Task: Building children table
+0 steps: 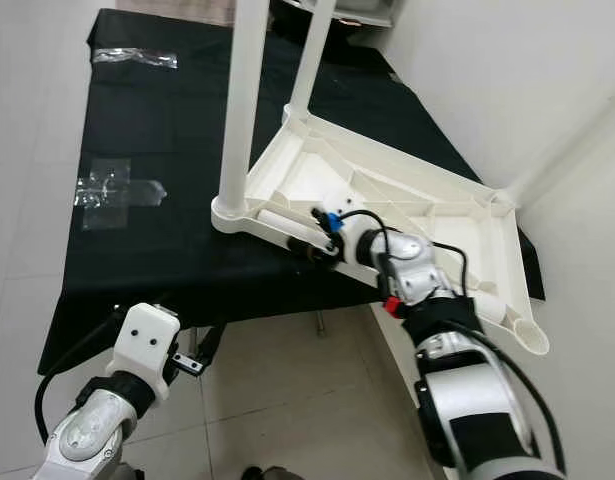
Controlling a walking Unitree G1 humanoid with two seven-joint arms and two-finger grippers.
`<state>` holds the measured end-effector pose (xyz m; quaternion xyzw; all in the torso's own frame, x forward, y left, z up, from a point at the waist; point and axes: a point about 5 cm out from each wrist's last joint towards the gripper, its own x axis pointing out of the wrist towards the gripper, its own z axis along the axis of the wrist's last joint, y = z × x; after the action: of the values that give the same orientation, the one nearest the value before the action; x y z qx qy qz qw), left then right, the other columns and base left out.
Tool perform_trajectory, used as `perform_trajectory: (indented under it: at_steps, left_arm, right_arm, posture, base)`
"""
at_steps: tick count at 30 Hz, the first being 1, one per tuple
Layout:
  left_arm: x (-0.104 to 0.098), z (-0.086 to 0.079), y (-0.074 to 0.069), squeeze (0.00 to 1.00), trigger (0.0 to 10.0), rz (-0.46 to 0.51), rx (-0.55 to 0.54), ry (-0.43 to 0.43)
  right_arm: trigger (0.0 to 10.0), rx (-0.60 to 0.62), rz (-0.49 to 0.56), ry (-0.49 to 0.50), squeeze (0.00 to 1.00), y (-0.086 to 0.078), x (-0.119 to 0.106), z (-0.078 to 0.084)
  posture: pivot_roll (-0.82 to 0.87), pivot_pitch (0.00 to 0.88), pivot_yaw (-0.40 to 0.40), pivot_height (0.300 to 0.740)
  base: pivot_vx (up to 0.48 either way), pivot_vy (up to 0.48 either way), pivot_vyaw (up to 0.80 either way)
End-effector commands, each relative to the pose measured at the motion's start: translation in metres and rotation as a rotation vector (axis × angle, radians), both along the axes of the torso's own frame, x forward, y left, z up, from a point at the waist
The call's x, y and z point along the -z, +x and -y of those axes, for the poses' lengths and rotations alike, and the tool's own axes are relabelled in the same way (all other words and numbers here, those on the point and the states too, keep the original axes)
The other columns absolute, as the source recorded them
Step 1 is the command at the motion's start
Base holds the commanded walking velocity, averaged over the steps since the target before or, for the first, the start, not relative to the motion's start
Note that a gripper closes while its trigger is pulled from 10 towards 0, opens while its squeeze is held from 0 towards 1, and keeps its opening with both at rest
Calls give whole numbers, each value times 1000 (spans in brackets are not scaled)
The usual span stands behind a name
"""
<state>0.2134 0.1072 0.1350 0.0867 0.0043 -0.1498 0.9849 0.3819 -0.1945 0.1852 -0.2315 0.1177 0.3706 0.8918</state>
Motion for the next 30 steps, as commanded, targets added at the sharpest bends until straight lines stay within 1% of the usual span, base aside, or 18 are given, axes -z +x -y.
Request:
perform_trajectory:
  at_steps: [1, 3, 4, 5, 7, 8, 11, 12, 13, 15, 17, 18, 21, 23, 29, 30]
  left_arm:
    - [4, 3, -2, 0, 10000, -25, 14, -12]
    - [4, 3, -2, 0, 10000, -25, 14, -14]
    - [5, 3, -2, 0, 10000, -26, 14, -13]
    - [5, 3, -2, 0, 10000, -26, 14, -13]
    - [5, 3, -2, 0, 10000, -26, 13, -13]
    - [5, 3, -2, 0, 10000, -26, 13, -13]
    - [5, 4, -2, 0, 10000, -25, 12, -13]
    - [5, 4, -2, 0, 10000, -25, 12, -13]
    - [5, 4, -2, 0, 10000, -24, 11, -13]
    - [5, 4, -2, 0, 10000, -24, 10, -14]
    - [5, 4, -3, 0, 10000, -25, 6, -13]
    - [5, 4, -3, 0, 10000, -25, 6, -14]
    - [5, 4, -3, 0, 10000, -26, 7, -14]
    - [5, 4, -3, 0, 10000, -26, 7, -13]
    - [5, 3, -3, 0, 10000, -25, 6, -12]
    - [5, 3, -2, 0, 10000, -25, 5, -11]
  right_arm:
    - [10000, 9, -27, -11, 0, 0, -7, 12]
    - [10000, 3, -52, -30, 0, 2, -15, 20]
    - [10000, 8, -65, -56, 0, 2, -16, 25]
    - [10000, 8, -65, -56, 0, 2, -16, 25]
    - [10000, 24, -103, -100, 0, 2, -19, 34]
    - [10000, 24, -103, -100, 0, 2, -19, 34]
    - [10000, 13, -170, -144, 0, -2, -19, 42]
    - [10000, 13, -170, -144, 0, -2, -19, 42]
    - [10000, -21, -235, -166, 0, -5, -17, 46]
    - [10000, -33, -257, -171, 0, -7, -16, 47]
    - [10000, -104, -310, -179, 0, -11, -14, 47]
    - [10000, -133, -321, -183, 0, -13, -14, 47]
    - [10000, -162, -333, -196, 0, -14, -14, 47]
    - [10000, -150, -341, -235, 0, -15, -9, 49]
    - [10000, -148, -369, -257, 0, -16, -3, 49]
    - [10000, -142, -374, -278, 0, -16, 0, 49]
  posture:
    - [107, 128, -213, 740]
    - [107, 128, -212, 740]
    - [107, 128, -214, 740]
    - [107, 128, -214, 740]
    - [105, 130, -215, 740]
    - [105, 130, -215, 740]
    - [104, 131, -217, 740]
    - [104, 131, -217, 740]
    - [102, 132, -218, 740]
    - [102, 132, -218, 740]
    - [101, 134, -219, 740]
    - [101, 135, -218, 740]
    - [99, 133, -219, 740]
    - [99, 135, -218, 740]
    - [101, 137, -218, 740]
    - [98, 138, -217, 740]
  base:
    - [0, 0, 0]
    - [0, 0, 0]
    - [0, 0, 0]
    - [0, 0, 0]
    - [0, 0, 0]
    - [0, 0, 0]
    - [0, 0, 0]
    - [0, 0, 0]
    - [0, 0, 0]
    - [0, 0, 0]
    - [0, 0, 0]
    - [0, 0, 0]
    - [0, 0, 0]
    - [0, 0, 0]
    - [0, 0, 0]
    - [0, 0, 0]
